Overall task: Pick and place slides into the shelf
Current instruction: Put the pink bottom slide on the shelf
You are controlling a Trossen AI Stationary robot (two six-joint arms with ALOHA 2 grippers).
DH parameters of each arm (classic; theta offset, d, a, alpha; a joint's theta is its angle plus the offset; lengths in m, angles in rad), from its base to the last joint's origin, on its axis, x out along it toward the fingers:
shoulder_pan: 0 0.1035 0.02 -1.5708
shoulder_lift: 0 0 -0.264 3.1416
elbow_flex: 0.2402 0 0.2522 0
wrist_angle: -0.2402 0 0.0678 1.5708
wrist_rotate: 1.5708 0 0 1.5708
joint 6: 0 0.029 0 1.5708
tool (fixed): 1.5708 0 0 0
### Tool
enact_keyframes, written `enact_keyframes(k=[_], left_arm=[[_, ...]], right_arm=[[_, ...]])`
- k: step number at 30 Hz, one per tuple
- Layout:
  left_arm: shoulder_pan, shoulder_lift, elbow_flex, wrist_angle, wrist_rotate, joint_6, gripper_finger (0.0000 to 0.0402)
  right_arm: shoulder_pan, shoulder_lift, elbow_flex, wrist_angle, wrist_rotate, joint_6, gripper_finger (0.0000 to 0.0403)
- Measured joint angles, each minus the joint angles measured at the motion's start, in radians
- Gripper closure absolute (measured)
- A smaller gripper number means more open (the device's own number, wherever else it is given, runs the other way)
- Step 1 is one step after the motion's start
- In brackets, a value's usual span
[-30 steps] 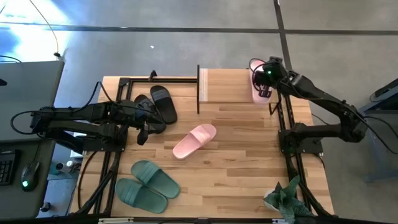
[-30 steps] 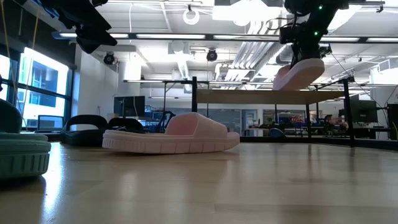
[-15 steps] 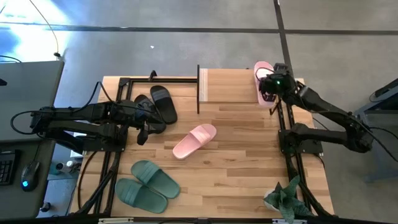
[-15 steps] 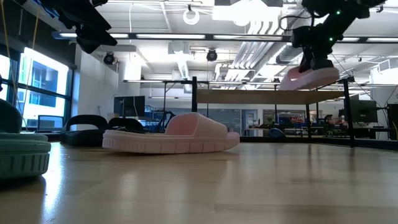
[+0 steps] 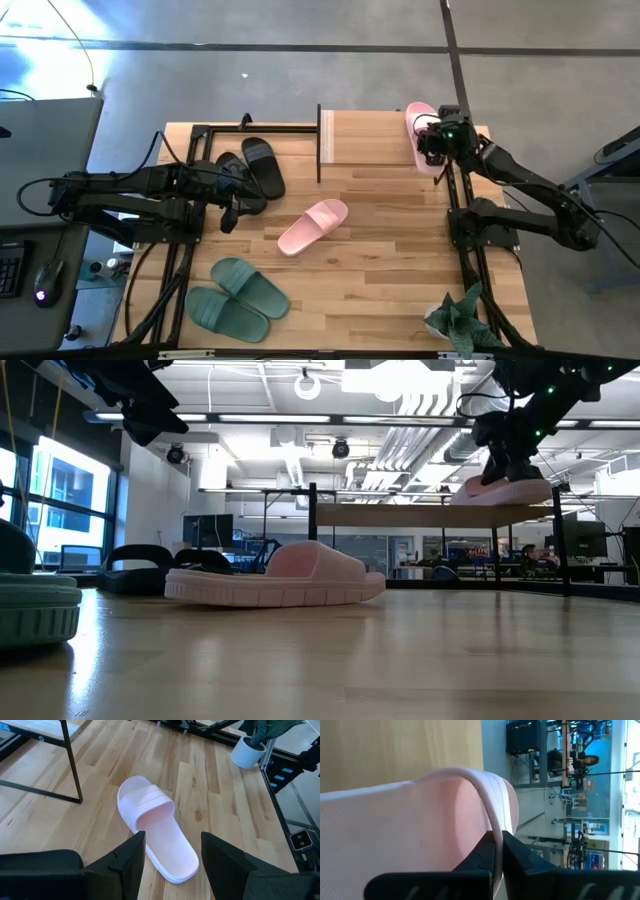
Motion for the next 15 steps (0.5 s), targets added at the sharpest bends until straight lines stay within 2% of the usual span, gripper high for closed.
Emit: enact_keyframes(k=[8, 15], left_arm=[[0.0, 0.0, 0.0, 0.0, 0.0, 0.0, 0.0224], [0.0, 0.0, 0.0, 0.0, 0.0, 0.0, 0.0224]], right_arm=[[-0.026, 0.0, 0.0, 0.003, 0.001, -0.003, 0.0403], [-0.046, 0.0, 0.0, 0.001, -0.042, 0.001, 0.0403]])
